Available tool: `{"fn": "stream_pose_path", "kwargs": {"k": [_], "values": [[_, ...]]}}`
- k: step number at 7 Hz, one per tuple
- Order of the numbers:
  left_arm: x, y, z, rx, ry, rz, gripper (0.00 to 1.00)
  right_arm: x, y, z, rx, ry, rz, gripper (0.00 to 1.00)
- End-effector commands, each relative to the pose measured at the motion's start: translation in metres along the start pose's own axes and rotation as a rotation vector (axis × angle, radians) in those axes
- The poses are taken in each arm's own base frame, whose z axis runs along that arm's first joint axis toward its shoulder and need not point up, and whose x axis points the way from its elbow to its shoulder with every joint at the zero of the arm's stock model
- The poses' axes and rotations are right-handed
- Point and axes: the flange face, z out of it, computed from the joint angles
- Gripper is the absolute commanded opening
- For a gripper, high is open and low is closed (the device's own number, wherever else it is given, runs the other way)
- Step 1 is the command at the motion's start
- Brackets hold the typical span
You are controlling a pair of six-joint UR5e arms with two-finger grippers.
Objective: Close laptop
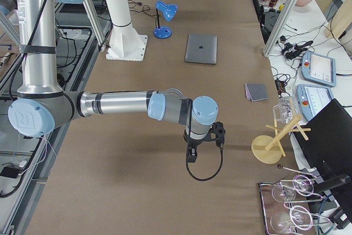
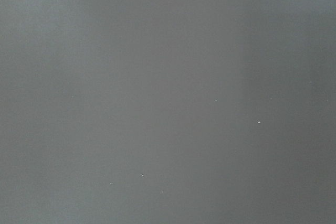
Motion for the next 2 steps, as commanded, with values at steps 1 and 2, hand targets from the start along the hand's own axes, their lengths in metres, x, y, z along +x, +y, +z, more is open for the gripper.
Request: {"fn": "stream_pose_path", "kwargs": {"k": [1,2], "values": [[-0.0004,0.0013,0.0002,0.0,0.0,0.0,0.99,-0.0004,-0.0008,-0.0005,0.001,-0.001,-0.001,1.0],[-0.0005,0.0018,0.0003,0.002,0.0,0.002,0.99,0.0002,0.0002,-0.0025,0.006,-0.004,0.003,1.0]]}}
